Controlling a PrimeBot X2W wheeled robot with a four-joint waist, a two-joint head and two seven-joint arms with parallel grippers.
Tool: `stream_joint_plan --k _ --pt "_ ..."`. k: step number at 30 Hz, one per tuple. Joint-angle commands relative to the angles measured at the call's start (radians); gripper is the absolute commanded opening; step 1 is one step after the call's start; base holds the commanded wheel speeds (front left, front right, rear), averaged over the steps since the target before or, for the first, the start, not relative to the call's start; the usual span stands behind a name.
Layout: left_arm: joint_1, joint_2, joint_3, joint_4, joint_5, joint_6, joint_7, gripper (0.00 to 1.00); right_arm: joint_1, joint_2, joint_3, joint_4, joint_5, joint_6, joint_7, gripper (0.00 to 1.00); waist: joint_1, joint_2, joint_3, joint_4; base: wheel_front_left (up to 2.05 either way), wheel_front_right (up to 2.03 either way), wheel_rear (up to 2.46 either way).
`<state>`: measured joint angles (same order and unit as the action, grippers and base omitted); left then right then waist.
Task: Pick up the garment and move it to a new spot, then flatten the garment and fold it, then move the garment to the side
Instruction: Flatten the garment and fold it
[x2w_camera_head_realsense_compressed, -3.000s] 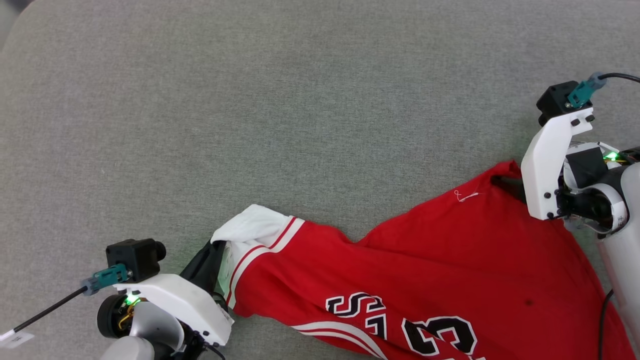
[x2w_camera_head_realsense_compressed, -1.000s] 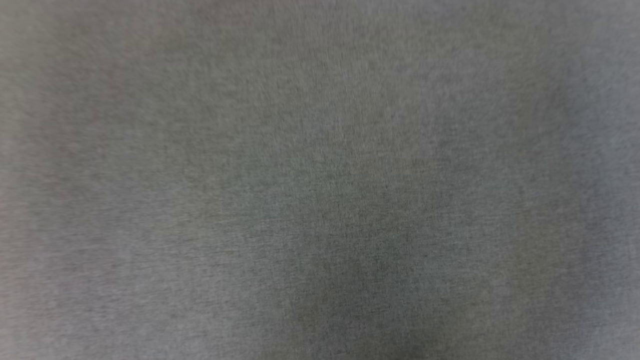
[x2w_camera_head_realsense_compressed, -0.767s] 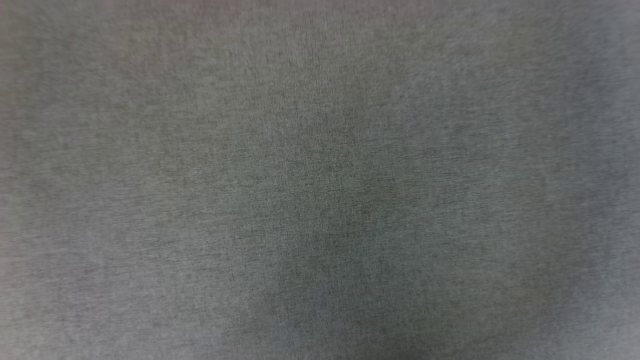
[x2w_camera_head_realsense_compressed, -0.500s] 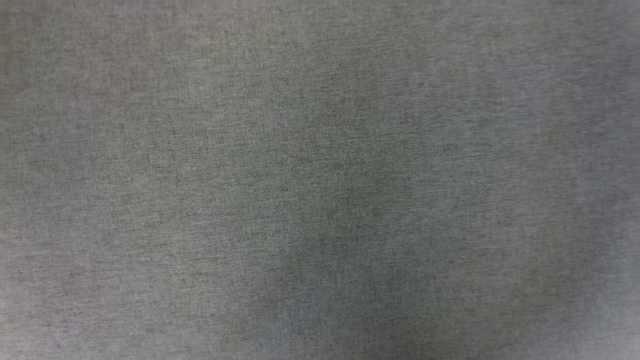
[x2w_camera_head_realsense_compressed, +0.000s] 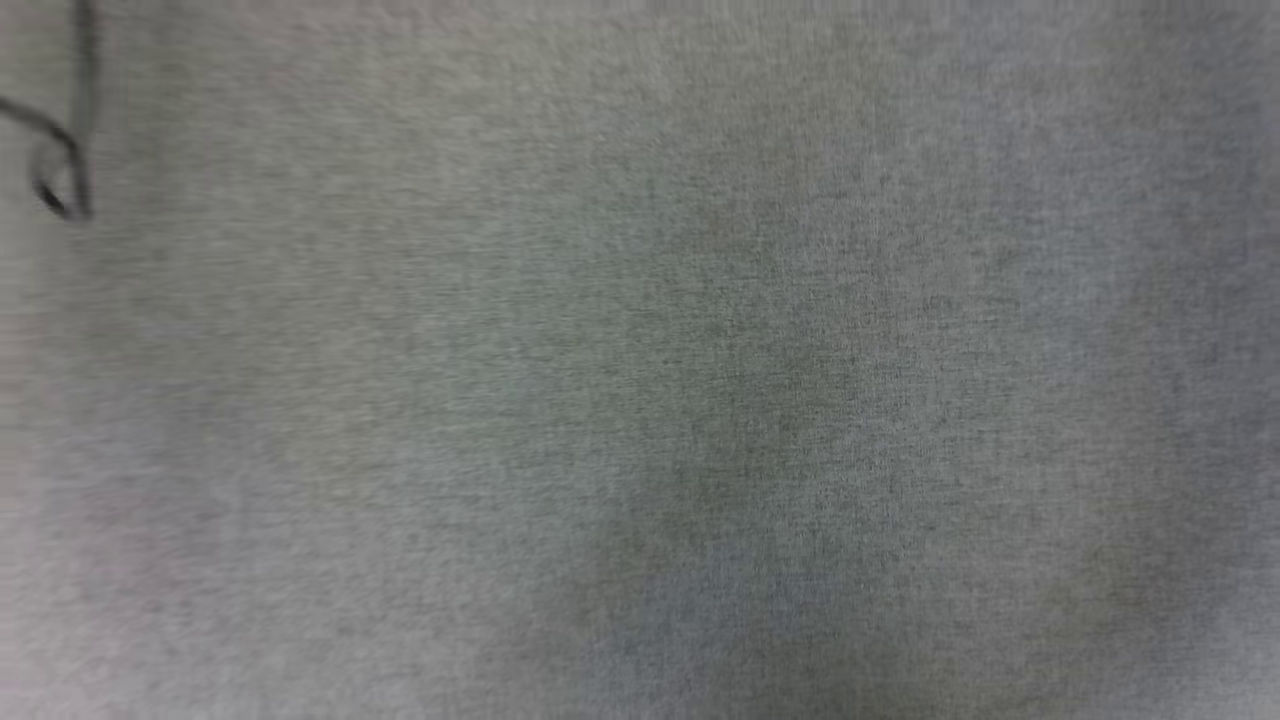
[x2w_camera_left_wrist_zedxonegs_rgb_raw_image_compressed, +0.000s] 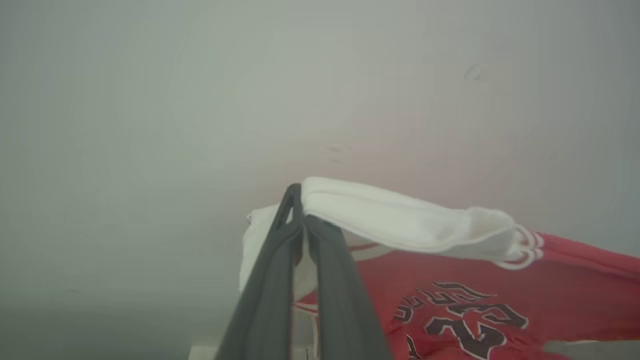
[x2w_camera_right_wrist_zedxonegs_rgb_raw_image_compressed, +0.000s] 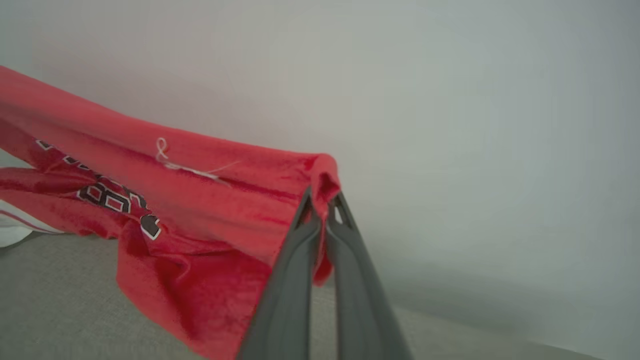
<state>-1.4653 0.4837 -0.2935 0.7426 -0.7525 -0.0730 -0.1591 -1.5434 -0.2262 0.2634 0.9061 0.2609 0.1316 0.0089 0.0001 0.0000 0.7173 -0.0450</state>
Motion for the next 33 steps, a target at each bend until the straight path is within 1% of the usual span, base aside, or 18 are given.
stream_joint_plan --k 1,7,10,14,17,19,21,26,30,33 --pt "0.045 -0.006 0.001 0.006 -0.014 -0.007 -0.013 0.0 0.037 -0.013 0.006 0.007 0.012 -0.002 -0.008 0.0 -0.0001 0.0 -0.044 0.022 0.0 0.0 0.0" --pt "0.318 -0.048 -0.007 0.005 -0.06 -0.031 -0.063 0.0 0.272 -0.043 0.063 0.006 0.104 -0.002 -0.037 0.0 -0.0001 0.0 -0.214 0.053 0.0 0.0 0.0" --pt "0.468 -0.045 -0.005 -0.007 -0.08 -0.037 -0.075 0.0 0.41 -0.057 0.095 -0.014 0.157 -0.002 -0.026 0.0 -0.0001 0.0 -0.294 0.059 0.0 0.0 0.0" --pt "0.672 -0.041 -0.012 -0.047 -0.096 -0.023 -0.08 0.0 0.585 -0.104 0.13 -0.073 0.218 -0.002 -0.009 0.0 -0.0001 0.0 -0.394 0.07 0.0 0.0 0.0" --pt "0.819 -0.021 -0.025 -0.105 -0.096 0.004 -0.062 0.0 0.72 -0.143 0.151 -0.144 0.25 -0.002 0.004 0.0 -0.0001 0.0 -0.461 0.077 0.0 0.0 0.0" --pt "0.915 -0.006 -0.027 -0.156 -0.102 0.03 -0.046 0.0 0.81 -0.178 0.14 -0.195 0.271 -0.002 0.01 0.0 -0.0001 0.0 -0.502 0.082 0.0 0.0 0.0" --pt "1.016 0.009 -0.024 -0.219 -0.113 0.066 -0.026 0.0 0.907 -0.202 0.13 -0.246 0.278 -0.003 0.029 0.0 -0.0001 0.0 -0.54 0.085 0.0 0.0 0.0" --pt "1.269 0.048 0.002 -0.43 -0.16 0.177 0.038 0.0 1.161 -0.225 0.045 -0.414 0.274 -0.007 0.093 0.0 -0.0001 0.0 -0.61 0.085 0.0 0.0 0.0" --pt "1.451 0.075 0.016 -0.614 -0.191 0.271 0.093 0.0 1.382 -0.199 -0.064 -0.573 0.252 -0.007 0.179 0.0 -0.0001 0.0 -0.643 0.086 0.0 0.0 0.0" --pt "1.559 0.108 0.021 -0.737 -0.203 0.335 0.146 0.0 1.523 -0.158 -0.153 -0.709 0.218 -0.007 0.263 0.0 -0.0001 0.0 -0.653 0.082 0.0 0.0 0.0"
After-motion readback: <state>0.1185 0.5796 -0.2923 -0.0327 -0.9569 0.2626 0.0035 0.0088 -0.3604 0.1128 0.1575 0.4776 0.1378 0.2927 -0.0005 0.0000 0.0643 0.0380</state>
